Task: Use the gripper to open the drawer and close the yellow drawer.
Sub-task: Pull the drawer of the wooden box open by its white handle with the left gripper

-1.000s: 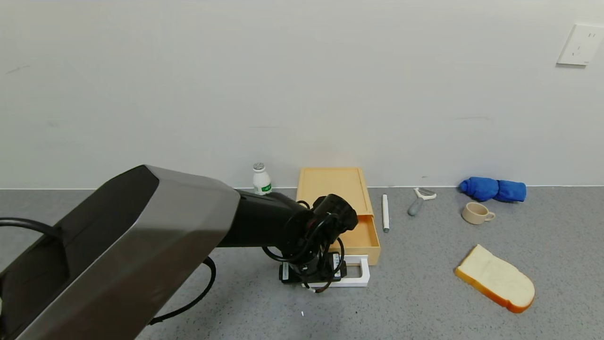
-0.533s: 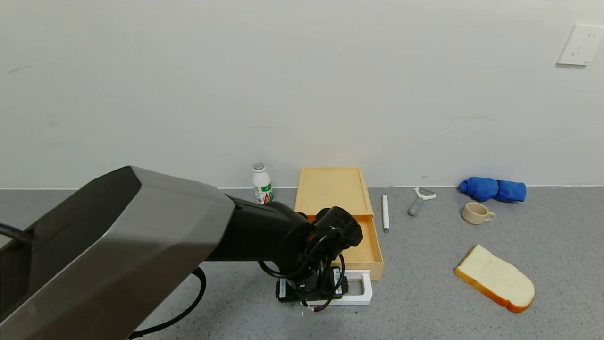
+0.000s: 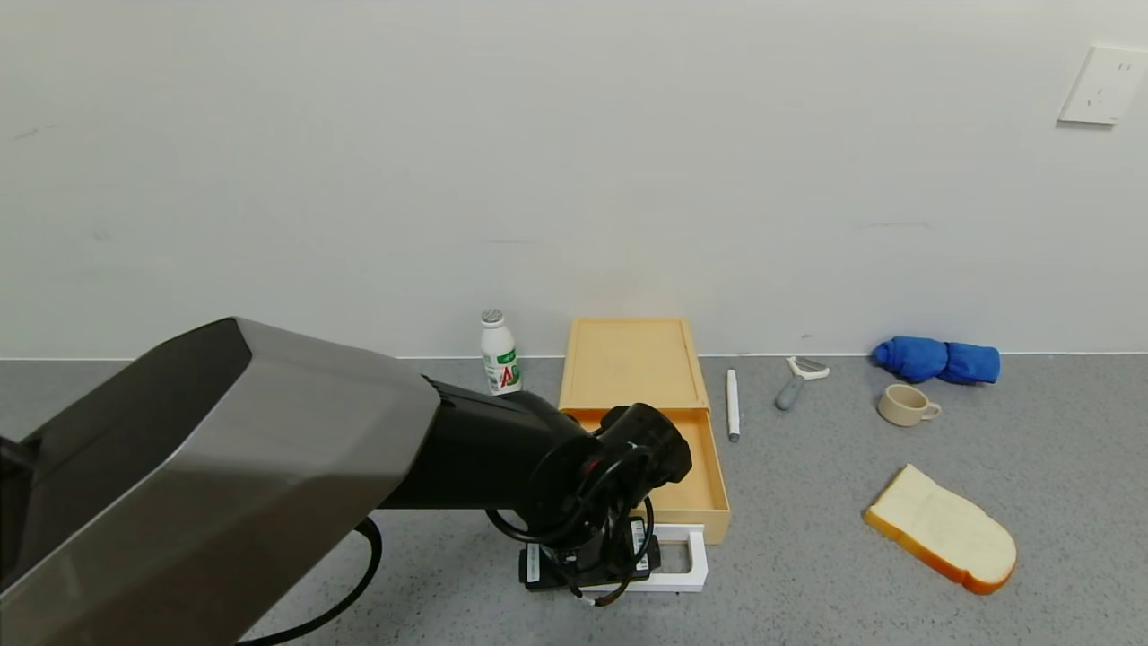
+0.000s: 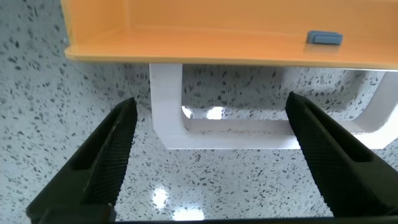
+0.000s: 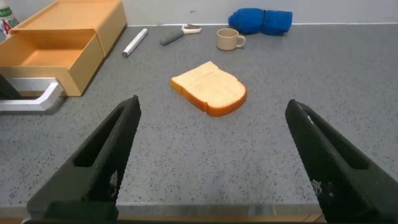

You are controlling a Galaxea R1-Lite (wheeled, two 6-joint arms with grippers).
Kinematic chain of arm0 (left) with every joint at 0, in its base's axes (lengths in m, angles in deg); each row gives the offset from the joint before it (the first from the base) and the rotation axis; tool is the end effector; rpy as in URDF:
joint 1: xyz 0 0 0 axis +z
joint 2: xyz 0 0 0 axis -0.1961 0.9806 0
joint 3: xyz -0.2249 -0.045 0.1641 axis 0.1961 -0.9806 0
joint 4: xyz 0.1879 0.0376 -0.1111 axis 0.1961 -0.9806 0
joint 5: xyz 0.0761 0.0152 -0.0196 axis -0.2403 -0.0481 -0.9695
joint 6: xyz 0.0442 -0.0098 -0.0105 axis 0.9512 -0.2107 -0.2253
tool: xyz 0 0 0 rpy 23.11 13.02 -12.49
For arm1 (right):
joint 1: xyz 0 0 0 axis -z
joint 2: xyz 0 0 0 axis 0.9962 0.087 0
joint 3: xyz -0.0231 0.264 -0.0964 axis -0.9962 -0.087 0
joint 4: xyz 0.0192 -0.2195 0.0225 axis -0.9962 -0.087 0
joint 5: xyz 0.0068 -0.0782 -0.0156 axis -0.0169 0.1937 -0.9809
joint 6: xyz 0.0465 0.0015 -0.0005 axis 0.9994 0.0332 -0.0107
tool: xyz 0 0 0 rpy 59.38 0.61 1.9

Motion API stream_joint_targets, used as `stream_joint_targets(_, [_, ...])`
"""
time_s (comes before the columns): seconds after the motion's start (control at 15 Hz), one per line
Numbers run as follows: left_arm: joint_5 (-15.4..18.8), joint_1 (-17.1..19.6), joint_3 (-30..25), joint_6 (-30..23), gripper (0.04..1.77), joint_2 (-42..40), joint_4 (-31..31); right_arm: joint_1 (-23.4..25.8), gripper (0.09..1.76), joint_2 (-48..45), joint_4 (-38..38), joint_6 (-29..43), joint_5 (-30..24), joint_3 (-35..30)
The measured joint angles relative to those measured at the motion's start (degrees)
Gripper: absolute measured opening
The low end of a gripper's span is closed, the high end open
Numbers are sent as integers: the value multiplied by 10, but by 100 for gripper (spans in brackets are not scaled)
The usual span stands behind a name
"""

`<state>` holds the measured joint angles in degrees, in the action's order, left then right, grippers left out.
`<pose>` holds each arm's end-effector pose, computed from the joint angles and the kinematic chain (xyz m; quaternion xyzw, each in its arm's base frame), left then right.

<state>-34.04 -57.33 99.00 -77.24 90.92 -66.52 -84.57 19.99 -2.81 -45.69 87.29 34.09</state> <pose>0.2914 -0.2894 0.0237 -0.0579 0.5746 -0.0081 0.8164 0.0528 -0.0008 0.0756 0.0218 -0.0009 -0.0076 0.9997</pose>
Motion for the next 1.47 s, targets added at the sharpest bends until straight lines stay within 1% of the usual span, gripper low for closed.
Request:
stream_joint_targets(0.4, [0, -4, -6, -6, 172, -15, -4, 0, 171, 0, 0, 0, 0, 0])
stream_joint_targets(0.6, [-2, -4, -11, -7, 172, -46, -5, 0, 171, 0, 0, 0, 0, 0])
stream_joint_targets(0.8, [-5, -3, -11, 3, 172, -95, -41, 0, 171, 0, 0, 0, 0, 0])
stream_joint_targets(1.07, [-2, 0, -18, 50, 172, -160, -52, 0, 171, 0, 0, 0, 0, 0])
stream_joint_targets(1.27, [1, 7, -44, 114, 172, -210, -49, 0, 171, 0, 0, 0, 0, 0])
stream_joint_targets(1.33, [11, 16, -50, 135, 172, -224, -49, 0, 171, 0, 0, 0, 0, 0])
stream_joint_targets(1.47, [49, 45, -64, 180, 172, -249, -46, 0, 171, 0, 0, 0, 0, 0])
